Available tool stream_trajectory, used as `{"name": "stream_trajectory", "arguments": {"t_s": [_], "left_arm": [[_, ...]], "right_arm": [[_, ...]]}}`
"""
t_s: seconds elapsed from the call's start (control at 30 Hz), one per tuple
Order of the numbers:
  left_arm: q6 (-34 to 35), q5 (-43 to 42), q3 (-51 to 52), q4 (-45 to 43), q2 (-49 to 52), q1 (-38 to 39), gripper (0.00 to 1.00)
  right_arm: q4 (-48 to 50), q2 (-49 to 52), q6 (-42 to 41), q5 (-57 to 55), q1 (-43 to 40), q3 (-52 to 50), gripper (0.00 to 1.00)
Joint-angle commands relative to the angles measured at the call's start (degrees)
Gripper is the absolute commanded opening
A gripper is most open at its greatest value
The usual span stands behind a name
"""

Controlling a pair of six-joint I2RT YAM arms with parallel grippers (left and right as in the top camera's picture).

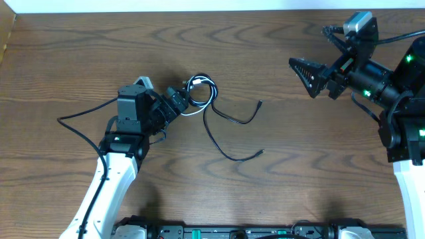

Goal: Untangle cables
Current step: 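Move the right gripper leftward toward the cable bundle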

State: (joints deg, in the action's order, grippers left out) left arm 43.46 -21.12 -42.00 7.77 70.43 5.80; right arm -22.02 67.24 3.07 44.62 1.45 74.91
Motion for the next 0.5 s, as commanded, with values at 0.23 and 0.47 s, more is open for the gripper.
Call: {"name": "stream_trajectory", "arguments": {"t_s": [0.23,0.47], "left_arm": [[-0.5,-0.31,-0.35,0.17,-0.13,0.02,0.98],[-0.5,-0.31,-0.35,0.17,-0.13,0.02,0.98]], "right_arm": [[-0.09,0.15,-0.92,2.49,-0.24,0.61,0.99],[-0.13,0.15,-0.94,2.51,-0.24,0.61,0.99]]}}
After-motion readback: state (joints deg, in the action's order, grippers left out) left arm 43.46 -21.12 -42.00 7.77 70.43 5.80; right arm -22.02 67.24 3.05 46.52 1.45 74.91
